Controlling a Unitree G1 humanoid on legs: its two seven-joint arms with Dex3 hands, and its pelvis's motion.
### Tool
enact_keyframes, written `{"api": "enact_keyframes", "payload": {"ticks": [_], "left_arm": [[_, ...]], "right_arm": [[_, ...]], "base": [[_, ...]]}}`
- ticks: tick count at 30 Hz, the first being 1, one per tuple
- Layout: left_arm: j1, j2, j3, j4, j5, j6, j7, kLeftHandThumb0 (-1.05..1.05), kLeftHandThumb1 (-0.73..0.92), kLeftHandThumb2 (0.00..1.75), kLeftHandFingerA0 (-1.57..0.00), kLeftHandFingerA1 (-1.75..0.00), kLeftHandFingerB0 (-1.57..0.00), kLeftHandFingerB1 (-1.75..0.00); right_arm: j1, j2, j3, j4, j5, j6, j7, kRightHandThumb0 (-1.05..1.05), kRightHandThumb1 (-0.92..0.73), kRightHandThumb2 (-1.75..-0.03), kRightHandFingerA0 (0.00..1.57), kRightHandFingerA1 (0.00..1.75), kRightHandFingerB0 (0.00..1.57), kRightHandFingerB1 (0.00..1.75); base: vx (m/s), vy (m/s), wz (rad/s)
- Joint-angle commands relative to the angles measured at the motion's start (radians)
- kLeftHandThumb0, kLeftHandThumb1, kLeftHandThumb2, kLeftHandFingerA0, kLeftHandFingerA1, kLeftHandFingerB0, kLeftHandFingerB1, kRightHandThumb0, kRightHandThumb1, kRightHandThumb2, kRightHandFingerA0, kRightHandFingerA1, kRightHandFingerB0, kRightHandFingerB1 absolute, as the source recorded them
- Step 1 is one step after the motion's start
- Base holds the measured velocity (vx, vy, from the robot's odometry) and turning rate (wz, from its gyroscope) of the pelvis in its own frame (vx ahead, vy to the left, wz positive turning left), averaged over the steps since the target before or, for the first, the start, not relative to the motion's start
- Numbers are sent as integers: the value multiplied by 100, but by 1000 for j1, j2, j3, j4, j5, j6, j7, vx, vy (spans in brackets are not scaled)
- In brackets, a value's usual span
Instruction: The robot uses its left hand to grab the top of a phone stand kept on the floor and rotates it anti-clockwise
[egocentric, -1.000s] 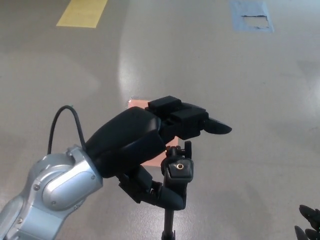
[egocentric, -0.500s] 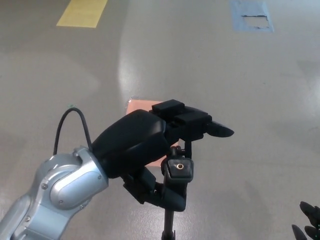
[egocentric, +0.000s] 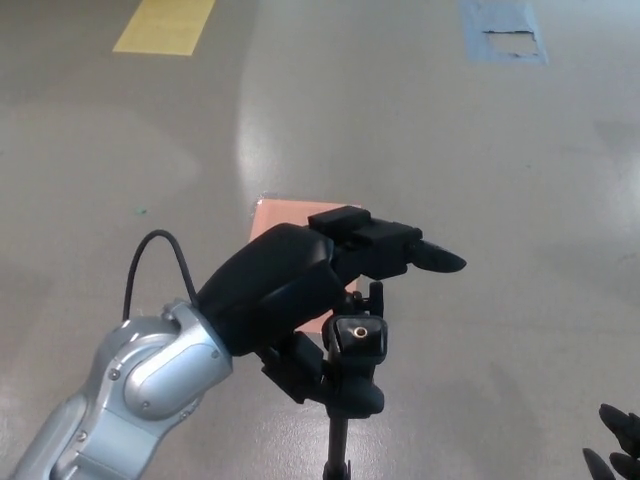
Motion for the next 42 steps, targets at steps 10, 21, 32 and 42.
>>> {"api": "enact_keyframes", "payload": {"ticks": [10, 21, 32, 42], "left_arm": [[-10, -16, -3, 71, 37, -95, 85, -75, 33, 68, -29, -43, -36, -52], [-10, -60, 20, 139, 14, -200, 183, -62, 38, 52, -65, -46, -64, -45], [-5, -98, 56, 180, 106, -288, 339, -70, 37, 81, -96, -69, -93, -64], [-4, -91, 49, 190, 116, -277, 337, -59, 48, 56, -107, -60, -100, -54]], "right_arm": [[-10, -17, -6, 4, 11, 23, 10, -65, -92, -69, 0, 25, 0, 10], [-15, -18, -2, 2, 7, 20, 4, -73, -73, -94, 0, 24, 0, 11], [-10, -16, -1, 6, 7, 18, 8, -73, -75, -109, 0, 29, 0, 22], [-18, -16, -5, 12, 11, 17, 9, -71, -73, -94, 0, 25, 0, 12]], "base": [[0, 0, 0], [0, 0, 0], [0, 0, 0], [0, 0, 0]]}}
